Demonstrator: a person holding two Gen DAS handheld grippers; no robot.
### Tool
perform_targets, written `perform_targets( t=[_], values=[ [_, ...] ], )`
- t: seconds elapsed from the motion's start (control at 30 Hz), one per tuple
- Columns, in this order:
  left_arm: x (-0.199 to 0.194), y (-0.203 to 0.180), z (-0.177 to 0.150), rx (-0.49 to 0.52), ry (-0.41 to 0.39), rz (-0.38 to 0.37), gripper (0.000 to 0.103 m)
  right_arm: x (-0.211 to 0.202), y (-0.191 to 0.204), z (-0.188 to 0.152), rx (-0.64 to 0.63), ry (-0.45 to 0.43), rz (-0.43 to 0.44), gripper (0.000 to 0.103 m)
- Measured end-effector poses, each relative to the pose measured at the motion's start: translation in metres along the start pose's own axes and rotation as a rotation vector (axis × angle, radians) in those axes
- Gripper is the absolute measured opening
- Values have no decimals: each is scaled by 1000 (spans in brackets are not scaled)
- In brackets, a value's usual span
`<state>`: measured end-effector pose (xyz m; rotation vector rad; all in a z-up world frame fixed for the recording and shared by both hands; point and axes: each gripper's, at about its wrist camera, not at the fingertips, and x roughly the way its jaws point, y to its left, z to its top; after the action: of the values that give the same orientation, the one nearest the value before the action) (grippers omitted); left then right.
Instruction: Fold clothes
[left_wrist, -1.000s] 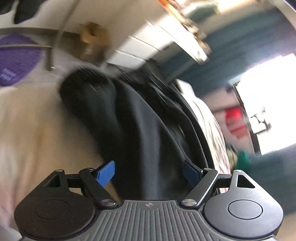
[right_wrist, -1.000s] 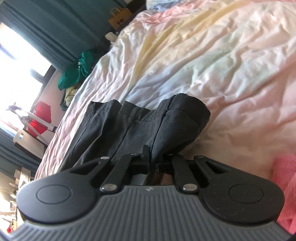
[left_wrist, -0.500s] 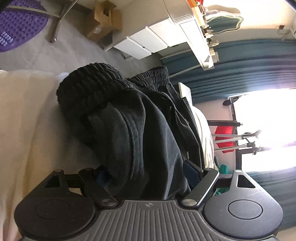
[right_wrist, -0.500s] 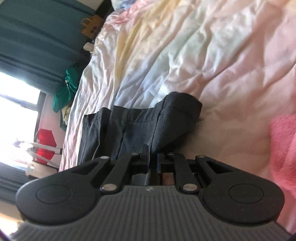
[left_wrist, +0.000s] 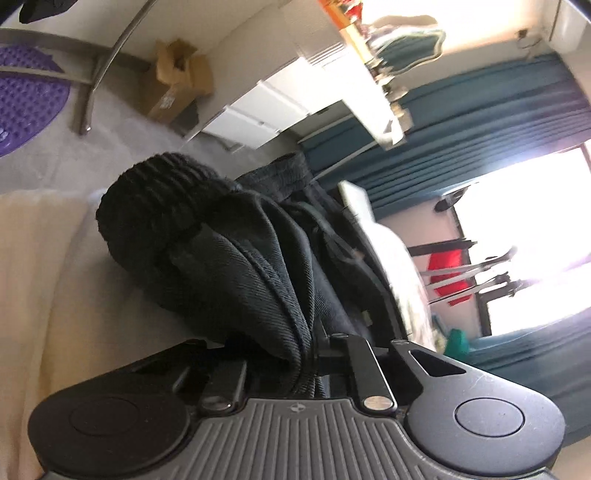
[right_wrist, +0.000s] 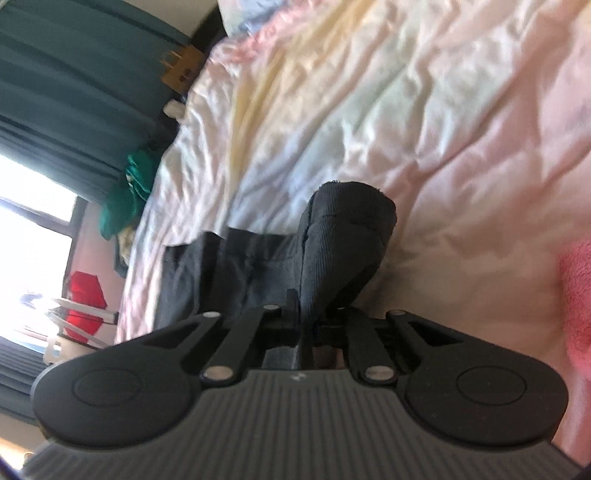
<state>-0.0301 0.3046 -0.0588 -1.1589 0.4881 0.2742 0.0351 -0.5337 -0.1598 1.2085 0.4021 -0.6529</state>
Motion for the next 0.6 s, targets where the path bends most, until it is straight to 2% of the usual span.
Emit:
perform_targets(
  t=[0.2,0.37,0.43,0.53,0.6],
  values=[
    [-41,-15,4,10,-53,-166,9,-38,15,-4,-75,-104,67,7],
    [-53,-58,34,72,-35,-184,9,-55,32,5,-186,-131,64,7],
    [-46,-85,48,115,-43,-167,9,-51,53,7,-220,-141,68,7],
    [-18,-132,70,157,-35,-151,9,-42,92,11,-267,-157,73,7],
    [15,-166,84,179,-24,-134,9,-29,124,18,-277,-166,82,7]
  ],
)
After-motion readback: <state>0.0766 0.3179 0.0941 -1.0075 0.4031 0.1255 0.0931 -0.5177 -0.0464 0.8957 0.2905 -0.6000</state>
